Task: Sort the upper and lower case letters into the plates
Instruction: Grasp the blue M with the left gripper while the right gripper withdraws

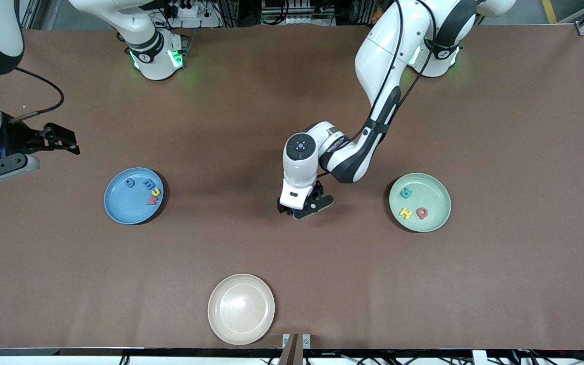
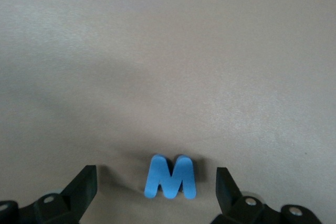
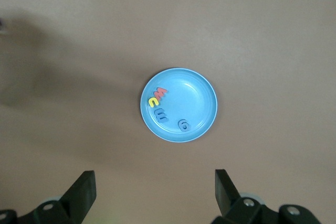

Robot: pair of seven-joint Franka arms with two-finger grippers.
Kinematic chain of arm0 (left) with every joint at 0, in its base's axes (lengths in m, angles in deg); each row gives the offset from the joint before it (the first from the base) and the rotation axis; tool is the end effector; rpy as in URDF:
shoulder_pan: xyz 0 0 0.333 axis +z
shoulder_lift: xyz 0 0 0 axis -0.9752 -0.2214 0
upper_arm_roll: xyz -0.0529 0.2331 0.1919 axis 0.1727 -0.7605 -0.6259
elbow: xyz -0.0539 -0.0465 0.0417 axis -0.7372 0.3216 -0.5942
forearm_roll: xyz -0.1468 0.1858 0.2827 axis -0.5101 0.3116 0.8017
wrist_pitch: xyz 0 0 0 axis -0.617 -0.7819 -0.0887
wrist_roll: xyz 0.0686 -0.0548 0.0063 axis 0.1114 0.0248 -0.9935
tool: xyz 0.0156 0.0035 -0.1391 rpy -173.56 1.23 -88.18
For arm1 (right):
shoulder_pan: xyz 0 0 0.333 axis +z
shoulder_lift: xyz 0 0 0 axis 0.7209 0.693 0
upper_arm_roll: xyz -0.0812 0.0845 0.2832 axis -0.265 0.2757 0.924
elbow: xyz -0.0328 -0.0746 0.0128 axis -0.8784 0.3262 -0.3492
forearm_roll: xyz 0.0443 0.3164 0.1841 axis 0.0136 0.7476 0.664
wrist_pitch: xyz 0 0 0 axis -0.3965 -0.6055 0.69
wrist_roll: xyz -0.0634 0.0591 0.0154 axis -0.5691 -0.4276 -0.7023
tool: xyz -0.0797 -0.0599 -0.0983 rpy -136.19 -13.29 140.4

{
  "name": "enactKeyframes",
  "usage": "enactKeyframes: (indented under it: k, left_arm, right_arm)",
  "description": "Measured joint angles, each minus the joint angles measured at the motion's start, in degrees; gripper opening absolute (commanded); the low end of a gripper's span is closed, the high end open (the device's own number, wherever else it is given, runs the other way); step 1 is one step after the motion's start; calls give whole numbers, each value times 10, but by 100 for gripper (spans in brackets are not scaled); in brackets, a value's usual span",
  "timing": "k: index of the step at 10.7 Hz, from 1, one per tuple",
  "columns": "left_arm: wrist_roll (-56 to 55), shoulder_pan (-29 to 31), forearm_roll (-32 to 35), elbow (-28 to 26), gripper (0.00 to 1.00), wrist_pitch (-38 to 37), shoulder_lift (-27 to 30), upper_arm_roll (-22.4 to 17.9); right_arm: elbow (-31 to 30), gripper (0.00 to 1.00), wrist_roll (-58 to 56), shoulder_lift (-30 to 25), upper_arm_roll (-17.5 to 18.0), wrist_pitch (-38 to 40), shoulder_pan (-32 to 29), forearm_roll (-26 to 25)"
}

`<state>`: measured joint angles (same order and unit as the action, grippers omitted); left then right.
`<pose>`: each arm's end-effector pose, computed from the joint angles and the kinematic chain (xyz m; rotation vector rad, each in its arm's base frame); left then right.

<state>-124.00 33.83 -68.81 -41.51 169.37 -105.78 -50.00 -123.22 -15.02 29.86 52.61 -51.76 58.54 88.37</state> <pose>0.5350 -0.4957 0.1460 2.9947 0.7088 0.2079 0.5589 0.0063 0.5287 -3.0479 -0.4979 0.1469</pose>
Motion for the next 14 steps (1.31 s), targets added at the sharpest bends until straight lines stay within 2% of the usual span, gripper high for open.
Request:
enactKeyframes:
  k: [1,6,7,8,9,11,14]
  left_arm:
    - [1,-1,0,11,93,0,-10,0]
    - [2,-1,0,25,50,-1,-18,1]
    - [2,-1,0,26,42,-1,-18,1]
    - [2,-1,0,28,25,-1,-18,1]
    - [2,-1,0,30,16,-3,-18,1]
    - [2,-1,0,31,10,-4,-18,1]
    - [9,-1,-3,42,8,-45,-18,3]
  right_arm:
    - [0,100,0,2,0,-1,-2,0]
    - [15,100,41,3,1,-9,-35,0]
    - [18,100,63,1,10,-9,-40,-2]
    - [22,100,83,-2,30,-9,-47,-9]
    - [24,100,97,-6,49,-9,-52,-18]
    - [26,100,105,-17,73,-8,-63,-24]
    - [12,100,106,-46,93,1,-75,-24]
